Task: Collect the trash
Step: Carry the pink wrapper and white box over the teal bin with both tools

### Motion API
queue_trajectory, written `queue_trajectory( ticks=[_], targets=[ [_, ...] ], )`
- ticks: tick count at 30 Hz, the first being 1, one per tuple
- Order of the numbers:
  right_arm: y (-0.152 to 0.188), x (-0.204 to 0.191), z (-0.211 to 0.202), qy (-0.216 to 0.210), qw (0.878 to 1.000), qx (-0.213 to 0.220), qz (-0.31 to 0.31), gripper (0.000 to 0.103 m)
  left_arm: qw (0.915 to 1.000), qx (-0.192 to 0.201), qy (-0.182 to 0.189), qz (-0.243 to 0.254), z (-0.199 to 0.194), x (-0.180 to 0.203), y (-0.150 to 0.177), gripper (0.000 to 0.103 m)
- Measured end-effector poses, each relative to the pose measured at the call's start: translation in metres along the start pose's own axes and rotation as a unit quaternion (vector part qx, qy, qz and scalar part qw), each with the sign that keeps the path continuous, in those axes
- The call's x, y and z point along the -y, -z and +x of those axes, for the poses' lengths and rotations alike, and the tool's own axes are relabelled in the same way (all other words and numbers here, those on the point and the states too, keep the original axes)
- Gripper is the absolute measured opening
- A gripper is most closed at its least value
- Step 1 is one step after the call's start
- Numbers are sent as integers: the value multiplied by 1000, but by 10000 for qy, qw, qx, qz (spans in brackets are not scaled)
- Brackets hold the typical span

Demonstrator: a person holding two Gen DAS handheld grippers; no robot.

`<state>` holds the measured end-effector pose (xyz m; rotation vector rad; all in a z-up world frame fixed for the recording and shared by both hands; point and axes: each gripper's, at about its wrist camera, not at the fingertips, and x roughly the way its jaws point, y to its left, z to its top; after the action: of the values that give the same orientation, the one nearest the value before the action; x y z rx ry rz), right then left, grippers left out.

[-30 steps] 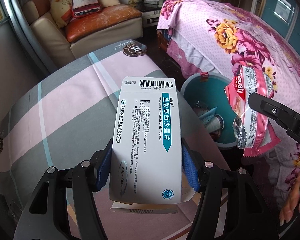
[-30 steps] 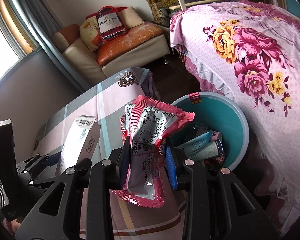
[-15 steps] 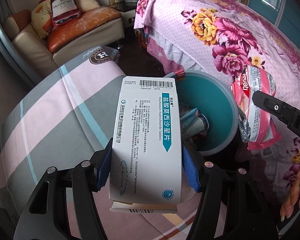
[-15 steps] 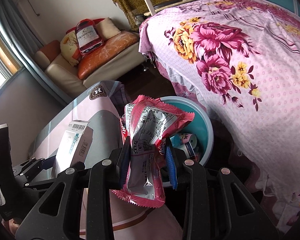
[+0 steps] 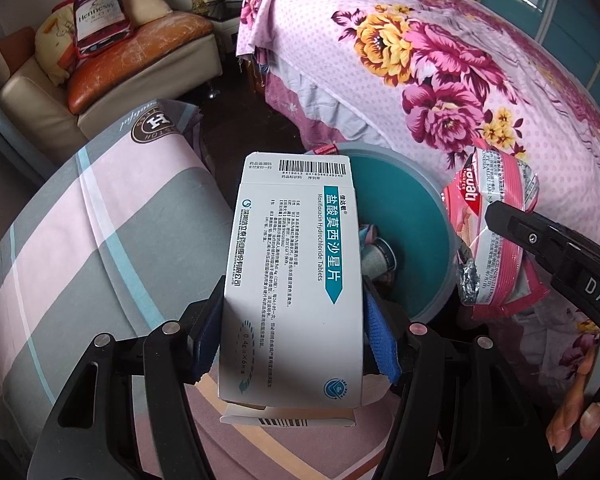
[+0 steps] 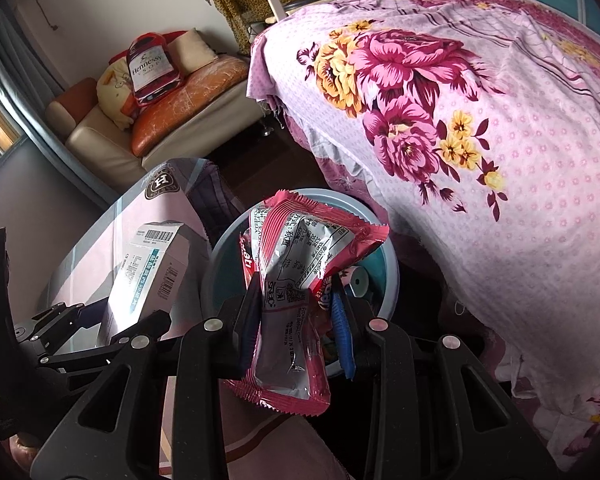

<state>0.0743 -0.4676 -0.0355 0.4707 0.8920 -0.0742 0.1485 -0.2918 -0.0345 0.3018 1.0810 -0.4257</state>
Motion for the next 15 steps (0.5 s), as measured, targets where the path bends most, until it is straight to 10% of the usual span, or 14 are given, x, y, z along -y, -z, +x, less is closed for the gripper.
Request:
queue_trajectory(
  ticks=[15],
  targets=[
    [-8,14,21,276,9994,-193,17,31,9994,-216,257,72,34,12,-12,65]
  ],
)
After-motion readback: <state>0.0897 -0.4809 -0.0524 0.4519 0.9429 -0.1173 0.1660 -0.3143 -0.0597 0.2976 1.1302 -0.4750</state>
